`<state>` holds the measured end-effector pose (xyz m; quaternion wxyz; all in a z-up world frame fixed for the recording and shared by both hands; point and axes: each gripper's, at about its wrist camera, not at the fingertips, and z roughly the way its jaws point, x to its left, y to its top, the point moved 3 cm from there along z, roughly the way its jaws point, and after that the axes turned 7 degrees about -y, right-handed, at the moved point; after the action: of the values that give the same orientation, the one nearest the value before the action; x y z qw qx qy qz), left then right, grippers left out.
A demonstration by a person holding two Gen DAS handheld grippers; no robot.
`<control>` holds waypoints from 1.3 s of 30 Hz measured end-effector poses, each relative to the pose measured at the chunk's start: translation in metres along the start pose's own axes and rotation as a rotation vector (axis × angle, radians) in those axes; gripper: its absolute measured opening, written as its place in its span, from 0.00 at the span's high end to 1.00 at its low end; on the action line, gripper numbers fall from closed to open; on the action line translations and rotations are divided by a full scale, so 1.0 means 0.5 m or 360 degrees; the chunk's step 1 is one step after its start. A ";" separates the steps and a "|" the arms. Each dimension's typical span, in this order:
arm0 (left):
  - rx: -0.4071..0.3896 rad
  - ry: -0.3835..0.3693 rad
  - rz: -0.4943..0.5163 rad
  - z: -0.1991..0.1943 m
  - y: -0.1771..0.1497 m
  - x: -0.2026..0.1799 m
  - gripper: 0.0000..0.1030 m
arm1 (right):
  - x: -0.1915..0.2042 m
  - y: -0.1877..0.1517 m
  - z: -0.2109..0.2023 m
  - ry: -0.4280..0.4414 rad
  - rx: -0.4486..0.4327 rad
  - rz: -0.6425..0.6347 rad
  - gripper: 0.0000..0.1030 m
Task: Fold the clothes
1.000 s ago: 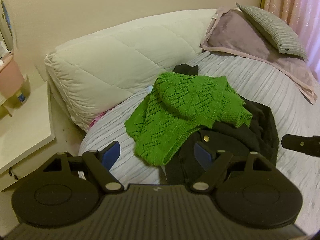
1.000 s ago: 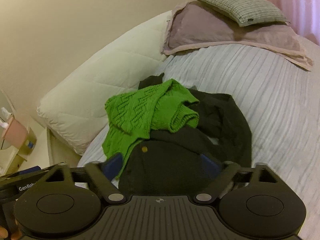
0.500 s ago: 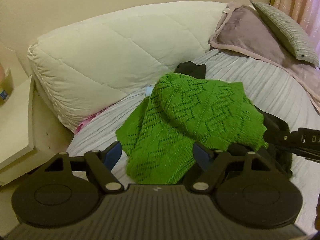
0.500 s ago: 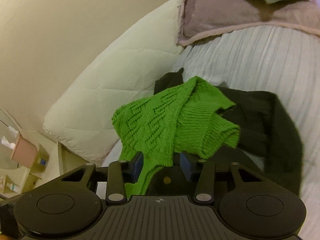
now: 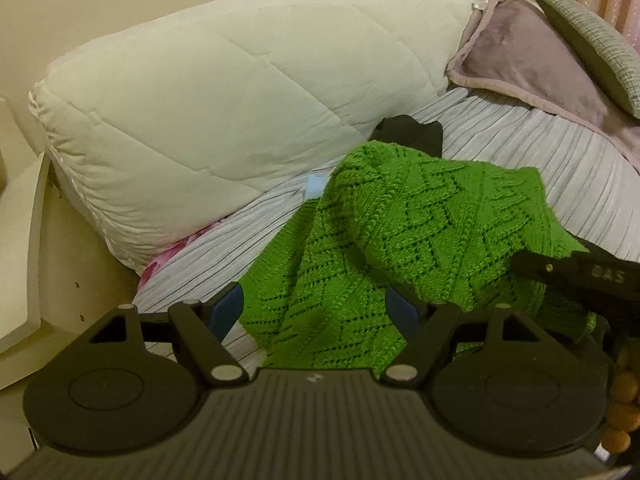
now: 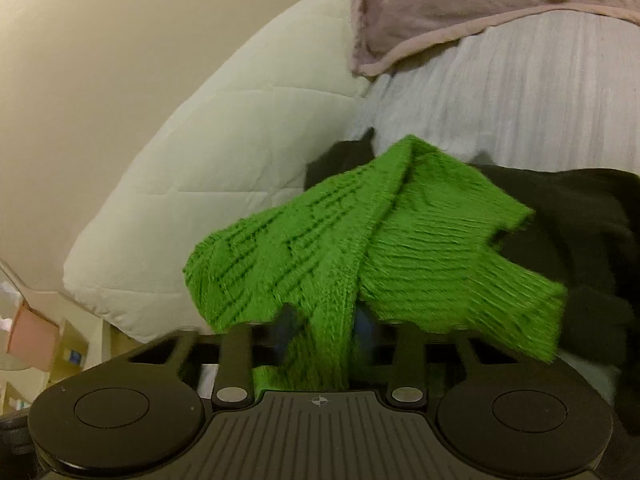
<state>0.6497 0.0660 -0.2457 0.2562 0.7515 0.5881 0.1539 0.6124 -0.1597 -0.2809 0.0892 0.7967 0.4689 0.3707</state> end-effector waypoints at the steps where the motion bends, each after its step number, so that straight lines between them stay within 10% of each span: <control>1: 0.0001 0.0005 -0.0005 0.000 -0.001 0.002 0.27 | 0.002 -0.002 0.010 0.0030 0.0012 0.0004 0.87; 8: -0.0089 0.0034 -0.0032 -0.076 -0.003 0.016 0.27 | 0.025 0.012 -0.052 0.0461 -0.0077 0.0176 0.96; 23: -0.0479 -0.0144 0.0084 -0.415 -0.010 -0.083 0.27 | 0.062 0.071 -0.679 0.0912 -0.1022 0.0176 0.96; 29: -0.0540 -0.0467 0.0329 -0.543 -0.080 -0.267 0.27 | -0.016 -0.014 -0.992 0.0797 -0.1414 0.0150 0.96; 39: -0.0434 -0.0977 0.0745 -0.724 -0.324 -0.643 0.27 | -0.197 -0.265 -1.395 0.0069 -0.1729 0.0151 0.96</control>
<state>0.2426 -0.1410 -0.0173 0.4752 0.8352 0.2717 0.0530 0.0239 -0.3107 0.0990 0.4615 0.6484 0.1751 0.5795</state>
